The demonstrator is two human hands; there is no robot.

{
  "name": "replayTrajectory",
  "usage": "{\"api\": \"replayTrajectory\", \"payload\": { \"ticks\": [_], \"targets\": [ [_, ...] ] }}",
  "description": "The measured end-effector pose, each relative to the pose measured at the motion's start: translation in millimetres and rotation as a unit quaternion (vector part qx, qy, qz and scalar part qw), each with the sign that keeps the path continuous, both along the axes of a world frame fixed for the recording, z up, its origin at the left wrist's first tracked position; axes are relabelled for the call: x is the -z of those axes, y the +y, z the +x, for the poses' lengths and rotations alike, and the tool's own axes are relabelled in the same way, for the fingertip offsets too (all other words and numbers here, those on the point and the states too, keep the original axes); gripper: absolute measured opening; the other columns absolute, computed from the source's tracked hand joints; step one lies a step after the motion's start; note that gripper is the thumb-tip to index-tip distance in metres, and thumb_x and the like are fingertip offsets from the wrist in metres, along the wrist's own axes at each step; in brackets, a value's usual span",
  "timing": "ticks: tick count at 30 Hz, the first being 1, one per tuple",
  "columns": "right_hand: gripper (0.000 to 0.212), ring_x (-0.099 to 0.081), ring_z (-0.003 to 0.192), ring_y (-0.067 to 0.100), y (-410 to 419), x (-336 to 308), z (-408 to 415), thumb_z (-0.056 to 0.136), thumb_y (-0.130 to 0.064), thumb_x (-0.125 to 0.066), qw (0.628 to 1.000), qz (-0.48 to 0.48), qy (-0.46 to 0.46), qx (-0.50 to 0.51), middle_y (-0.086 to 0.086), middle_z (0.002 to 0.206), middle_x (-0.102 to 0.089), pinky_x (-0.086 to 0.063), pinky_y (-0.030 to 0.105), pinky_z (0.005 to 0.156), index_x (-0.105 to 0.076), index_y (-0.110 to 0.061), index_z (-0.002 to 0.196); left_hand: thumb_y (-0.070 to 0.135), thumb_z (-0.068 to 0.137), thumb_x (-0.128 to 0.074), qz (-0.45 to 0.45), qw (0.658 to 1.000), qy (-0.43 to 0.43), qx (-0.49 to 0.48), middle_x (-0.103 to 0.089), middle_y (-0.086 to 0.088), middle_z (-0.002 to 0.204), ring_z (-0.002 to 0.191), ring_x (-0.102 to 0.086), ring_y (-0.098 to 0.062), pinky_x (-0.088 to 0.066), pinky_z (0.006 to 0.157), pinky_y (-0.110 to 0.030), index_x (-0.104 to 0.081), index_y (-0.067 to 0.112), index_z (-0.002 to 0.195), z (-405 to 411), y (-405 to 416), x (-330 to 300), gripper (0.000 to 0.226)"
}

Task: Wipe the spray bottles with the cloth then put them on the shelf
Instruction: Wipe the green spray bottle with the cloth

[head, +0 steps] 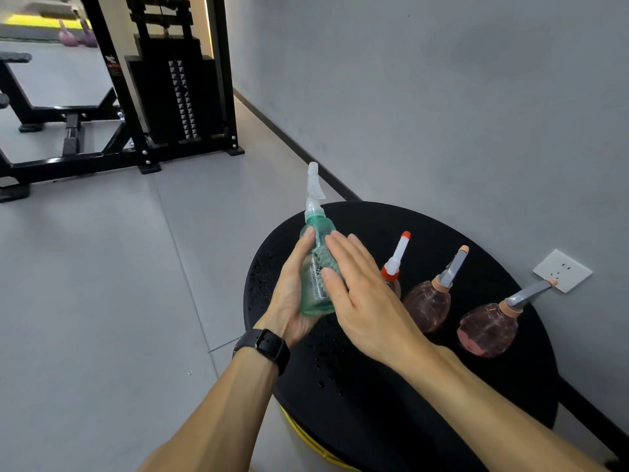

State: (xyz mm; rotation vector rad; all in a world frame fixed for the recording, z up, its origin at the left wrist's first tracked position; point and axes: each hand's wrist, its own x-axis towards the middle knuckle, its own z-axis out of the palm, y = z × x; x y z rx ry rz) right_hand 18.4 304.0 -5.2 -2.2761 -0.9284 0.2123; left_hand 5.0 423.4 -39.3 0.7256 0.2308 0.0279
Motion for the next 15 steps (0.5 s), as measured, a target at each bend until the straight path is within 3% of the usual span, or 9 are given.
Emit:
{"api": "replayTrajectory", "payload": {
  "ticks": [10, 15],
  "targets": [
    [0.053, 0.011, 0.143, -0.007, 8, -4, 13, 0.106, -0.033, -0.027, 1.0, -0.004, -0.014, 0.008, -0.018, 0.161, -0.002, 0.01, -0.001, 0.097, -0.01, -0.026, 0.156, 0.052, 0.095, -0.052, 0.061, 0.998, 0.005, 0.0, -0.07, -0.002, 0.087, 0.075, -0.067, -0.018, -0.054, 0.064, -0.032, -0.076, 0.021, 0.098, -1, 0, 0, 0.039],
    [0.052, 0.01, 0.144, -0.005, 16, -5, 23, 0.106, -0.031, -0.026, 1.0, -0.007, -0.008, 0.017, -0.018, 0.161, -0.002, 0.004, 0.011, 0.106, -0.01, -0.025, 0.156, 0.051, 0.096, -0.046, 0.063, 0.998, 0.028, 0.003, -0.071, -0.004, 0.081, 0.067, -0.069, -0.018, -0.053, 0.054, -0.03, -0.072, 0.017, 0.095, -1, -2, -1, 0.043]
  ]
}}
